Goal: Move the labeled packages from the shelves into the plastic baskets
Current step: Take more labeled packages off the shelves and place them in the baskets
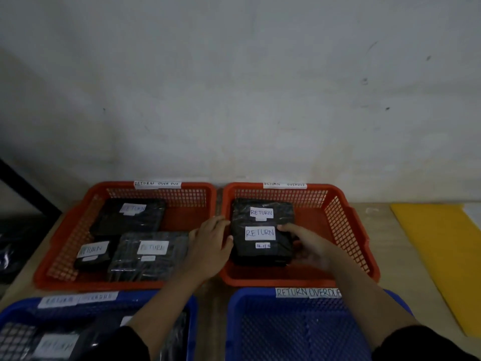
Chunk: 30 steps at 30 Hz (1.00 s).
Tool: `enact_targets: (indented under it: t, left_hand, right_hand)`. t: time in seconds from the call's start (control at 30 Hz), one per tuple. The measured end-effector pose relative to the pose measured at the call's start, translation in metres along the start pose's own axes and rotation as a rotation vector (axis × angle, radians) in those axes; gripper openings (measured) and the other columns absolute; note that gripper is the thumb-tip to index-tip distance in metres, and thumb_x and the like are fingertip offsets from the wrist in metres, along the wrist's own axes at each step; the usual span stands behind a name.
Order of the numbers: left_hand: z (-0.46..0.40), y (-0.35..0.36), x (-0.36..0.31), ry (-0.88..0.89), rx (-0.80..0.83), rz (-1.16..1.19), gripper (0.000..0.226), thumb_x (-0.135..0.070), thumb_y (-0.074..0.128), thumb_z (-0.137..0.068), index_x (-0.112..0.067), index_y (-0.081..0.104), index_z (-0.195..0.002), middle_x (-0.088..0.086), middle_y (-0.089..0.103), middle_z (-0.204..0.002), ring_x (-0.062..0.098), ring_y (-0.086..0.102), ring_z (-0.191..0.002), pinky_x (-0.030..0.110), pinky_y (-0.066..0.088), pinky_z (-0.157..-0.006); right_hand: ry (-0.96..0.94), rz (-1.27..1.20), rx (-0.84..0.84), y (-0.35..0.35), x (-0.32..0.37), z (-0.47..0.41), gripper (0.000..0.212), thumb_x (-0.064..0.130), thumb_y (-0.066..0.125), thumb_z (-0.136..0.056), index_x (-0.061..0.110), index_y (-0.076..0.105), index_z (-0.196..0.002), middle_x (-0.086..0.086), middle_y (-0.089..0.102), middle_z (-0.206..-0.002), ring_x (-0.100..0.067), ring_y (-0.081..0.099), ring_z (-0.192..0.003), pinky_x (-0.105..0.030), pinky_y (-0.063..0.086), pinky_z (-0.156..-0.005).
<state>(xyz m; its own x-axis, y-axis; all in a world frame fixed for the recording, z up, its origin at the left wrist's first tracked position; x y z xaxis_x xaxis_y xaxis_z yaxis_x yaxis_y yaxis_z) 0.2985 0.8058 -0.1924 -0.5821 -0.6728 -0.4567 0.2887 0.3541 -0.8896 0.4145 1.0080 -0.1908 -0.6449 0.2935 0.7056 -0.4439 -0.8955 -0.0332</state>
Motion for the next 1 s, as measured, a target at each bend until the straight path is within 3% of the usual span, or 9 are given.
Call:
enact_targets:
  t: [0.17,0.3,0.43,0.57,0.67,0.77,0.83,1.0]
  left_hand:
    - [0.003,0.004,0.0,-0.002,0.003,-0.042,0.048,-0.036,0.038,-0.096,-0.024,0.031,-0.142,-0.007,0.026,-0.152,0.009,0.017,-0.142,0.035,0.013,-0.114]
    - [0.004,0.007,0.0,-0.005,0.001,-0.049,0.051,-0.036,0.039,-0.096,-0.023,0.028,-0.144,-0.006,0.023,-0.154,0.01,0.016,-0.143,0.036,0.012,-0.115]
    - [0.007,0.01,0.002,0.002,0.046,-0.078,0.056,-0.04,0.036,-0.096,-0.022,0.022,-0.146,-0.005,0.014,-0.158,0.011,0.009,-0.145,0.037,0.009,-0.116]
    - [0.012,0.005,0.003,-0.013,0.067,-0.058,0.062,-0.043,0.034,-0.097,-0.021,0.013,-0.15,-0.003,0.005,-0.159,0.013,0.0,-0.147,0.038,0.004,-0.117]
    - [0.021,-0.007,0.004,-0.021,0.041,-0.01,0.059,-0.043,0.034,-0.097,-0.021,0.016,-0.149,-0.003,0.007,-0.159,0.015,0.002,-0.147,0.038,0.006,-0.117]
    - [0.032,-0.026,0.01,-0.04,-0.001,0.022,0.057,-0.042,0.035,-0.097,-0.02,0.021,-0.148,-0.002,0.011,-0.159,0.016,0.004,-0.147,0.038,0.008,-0.117]
    - [0.04,-0.044,0.018,-0.062,-0.046,0.047,0.057,-0.042,0.037,-0.097,-0.019,0.024,-0.147,-0.002,0.016,-0.158,0.017,0.009,-0.146,0.038,0.011,-0.117]
    - [0.07,-0.107,0.048,-0.117,-0.2,0.183,0.05,-0.036,0.045,-0.095,-0.014,0.037,-0.139,0.004,0.041,-0.143,0.021,0.037,-0.134,0.039,0.032,-0.111]
  right_hand:
    - [0.05,0.11,0.014,0.004,-0.014,-0.009,0.031,0.042,0.068,-0.082,0.022,0.056,-0.103,-0.009,0.064,-0.112,-0.027,0.06,-0.107,-0.045,0.05,-0.098]
    - [-0.028,-0.011,-0.027,0.019,-0.018,-0.021,0.043,0.038,0.066,-0.087,0.019,0.054,-0.124,-0.004,0.063,-0.117,-0.022,0.06,-0.103,-0.038,0.053,-0.081]
    - [-0.072,0.114,-0.154,0.024,-0.025,-0.024,0.057,0.052,0.057,-0.088,0.015,0.054,-0.132,-0.01,0.059,-0.132,-0.029,0.056,-0.118,-0.045,0.044,-0.104]
    - [-0.172,0.314,-0.262,0.023,-0.023,-0.013,0.058,0.052,0.048,-0.094,0.015,0.047,-0.139,-0.011,0.052,-0.14,-0.031,0.047,-0.129,-0.039,0.036,-0.106]
    - [-0.271,0.353,-0.346,0.027,-0.011,0.0,0.054,0.047,0.052,-0.093,0.01,0.049,-0.132,-0.012,0.058,-0.131,-0.03,0.054,-0.12,-0.033,0.041,-0.094]
    - [-0.411,0.447,-0.382,0.044,0.011,0.017,0.049,0.046,0.054,-0.092,0.011,0.049,-0.126,-0.012,0.06,-0.125,-0.029,0.058,-0.113,-0.036,0.047,-0.094]
    - [-0.517,0.512,-0.353,0.066,0.03,0.031,0.051,0.046,0.053,-0.093,0.01,0.048,-0.13,-0.012,0.056,-0.129,-0.029,0.056,-0.115,-0.031,0.043,-0.09]
    - [-0.728,0.552,-0.276,0.153,0.067,0.076,0.039,0.042,0.054,-0.094,0.011,0.053,-0.118,-0.003,0.061,-0.104,-0.017,0.055,-0.091,-0.027,0.04,-0.076]
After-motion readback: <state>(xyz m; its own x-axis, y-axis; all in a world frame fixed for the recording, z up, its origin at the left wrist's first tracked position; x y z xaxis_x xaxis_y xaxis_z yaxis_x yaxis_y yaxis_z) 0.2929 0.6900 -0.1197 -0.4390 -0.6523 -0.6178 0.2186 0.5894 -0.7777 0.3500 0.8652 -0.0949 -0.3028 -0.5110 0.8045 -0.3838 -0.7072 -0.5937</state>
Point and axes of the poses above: each hand's wrist, its own z-axis away from the middle knuckle, its own y-axis out of the palm, x = y × z, the point moved 2 cm from there along -z, towards the middle knuckle
